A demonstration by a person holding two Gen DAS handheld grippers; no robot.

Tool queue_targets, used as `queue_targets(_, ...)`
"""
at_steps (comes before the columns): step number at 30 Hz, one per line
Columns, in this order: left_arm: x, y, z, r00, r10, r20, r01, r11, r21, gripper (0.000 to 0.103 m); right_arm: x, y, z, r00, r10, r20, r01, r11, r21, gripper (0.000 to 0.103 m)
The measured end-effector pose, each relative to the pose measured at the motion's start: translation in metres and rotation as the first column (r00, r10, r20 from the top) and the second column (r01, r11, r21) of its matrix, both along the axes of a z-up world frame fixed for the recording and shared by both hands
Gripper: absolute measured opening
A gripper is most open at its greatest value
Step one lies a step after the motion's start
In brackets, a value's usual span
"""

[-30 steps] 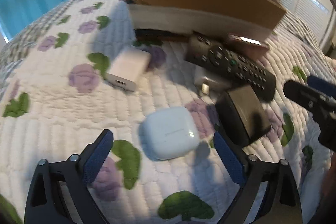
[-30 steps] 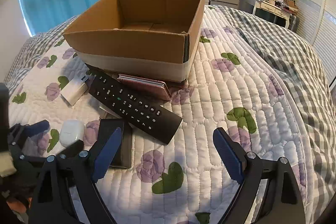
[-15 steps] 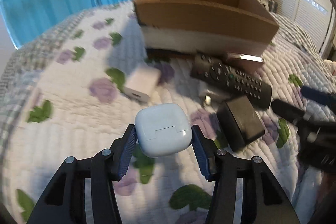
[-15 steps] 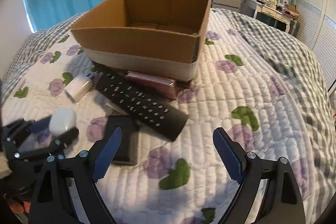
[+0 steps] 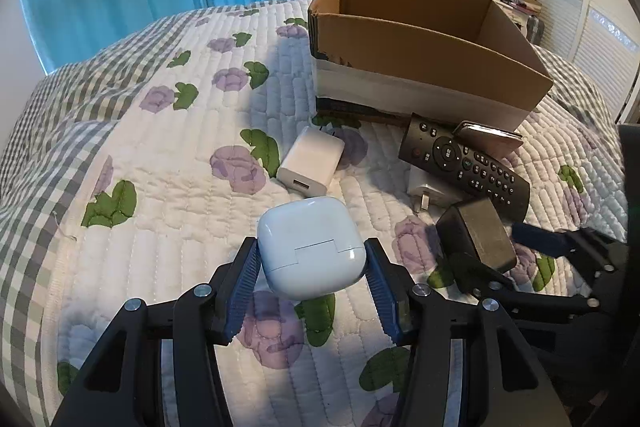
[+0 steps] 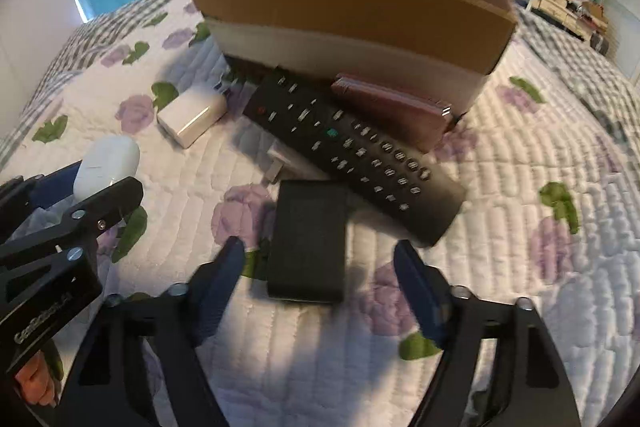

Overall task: Organize rigid objects
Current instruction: 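Grasp the black power bank with the right gripper while the left holds the case, then carry the case and power bank into the box and open both grippers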

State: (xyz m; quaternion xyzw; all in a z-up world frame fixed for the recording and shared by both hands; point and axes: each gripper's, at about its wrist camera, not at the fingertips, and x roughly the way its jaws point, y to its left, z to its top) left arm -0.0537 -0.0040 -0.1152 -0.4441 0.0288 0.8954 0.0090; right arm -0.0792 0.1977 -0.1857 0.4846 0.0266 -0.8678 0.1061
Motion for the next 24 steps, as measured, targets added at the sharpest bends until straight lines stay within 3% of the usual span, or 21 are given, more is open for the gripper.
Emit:
queue_targets(2, 0.001, -0.001, 0.001, 1.0, -0.005, -0.002, 0.005, 1.0, 0.015, 0.054, -0.002, -0.003, -0.003, 1.0, 0.003, 0.007, -0.003, 1.0, -0.001, 0.062)
queue_targets(6, 0.001, 0.002, 0.003, 1.0, -0.013, -0.007, 0.013, 1.0, 0.023, 0.054, -0.006, -0.008, -0.01, 1.0, 0.01, 0.029, -0.011, 1.0, 0.025, 0.039)
queue_targets(14, 0.005, 0.008, 0.014, 1.0, -0.025, -0.017, 0.026, 0.999, 0.026, 0.054, 0.012, -0.001, 0.012, 0.999, 0.015, -0.035, -0.013, 0.999, 0.031, 0.038)
queue_targets(21, 0.002, 0.018, 0.045, 0.998, -0.054, -0.044, 0.055, 0.998, 0.041, 0.054, 0.031, 0.013, 0.065, 0.989, 0.025, -0.145, -0.03, 0.999, -0.03, 0.038)
queue_targets(24, -0.009, 0.022, 0.071, 0.993, -0.069, -0.099, 0.075, 0.996, 0.057, 0.054, 0.024, 0.022, 0.1, 0.978, 0.017, -0.207, -0.03, 0.998, -0.06, 0.038)
